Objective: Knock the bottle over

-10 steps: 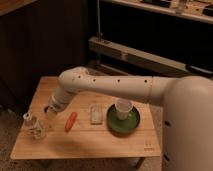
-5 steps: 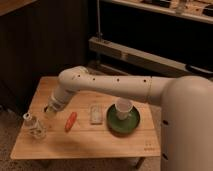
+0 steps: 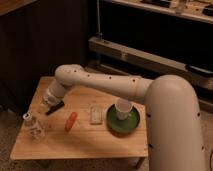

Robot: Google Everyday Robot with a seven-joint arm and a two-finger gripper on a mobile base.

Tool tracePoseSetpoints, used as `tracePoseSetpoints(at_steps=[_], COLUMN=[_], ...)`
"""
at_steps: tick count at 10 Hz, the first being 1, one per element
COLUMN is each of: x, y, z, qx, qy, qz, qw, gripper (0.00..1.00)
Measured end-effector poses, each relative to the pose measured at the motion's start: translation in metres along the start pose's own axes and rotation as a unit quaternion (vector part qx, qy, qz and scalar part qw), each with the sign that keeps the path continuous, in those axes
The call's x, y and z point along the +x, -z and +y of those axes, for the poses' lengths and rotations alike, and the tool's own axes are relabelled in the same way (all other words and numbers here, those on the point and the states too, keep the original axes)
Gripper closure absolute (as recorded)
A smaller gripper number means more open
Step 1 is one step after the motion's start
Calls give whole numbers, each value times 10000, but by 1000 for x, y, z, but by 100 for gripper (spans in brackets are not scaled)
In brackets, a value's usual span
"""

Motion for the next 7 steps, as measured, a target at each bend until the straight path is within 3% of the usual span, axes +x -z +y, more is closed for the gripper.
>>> tracePoseSetpoints(at_steps=[2, 3, 4, 5, 7], x=[-14, -25, -37, -41, -38], y=[0, 3, 6, 10, 22], z=[0, -1, -1, -6, -27], qx=[133, 328, 663, 908, 1401], qy=[185, 289, 400, 420, 328], qz=[111, 240, 360, 403, 401], qw=[9997, 9988, 9963, 9942, 9888], gripper=[20, 20, 22, 27, 48])
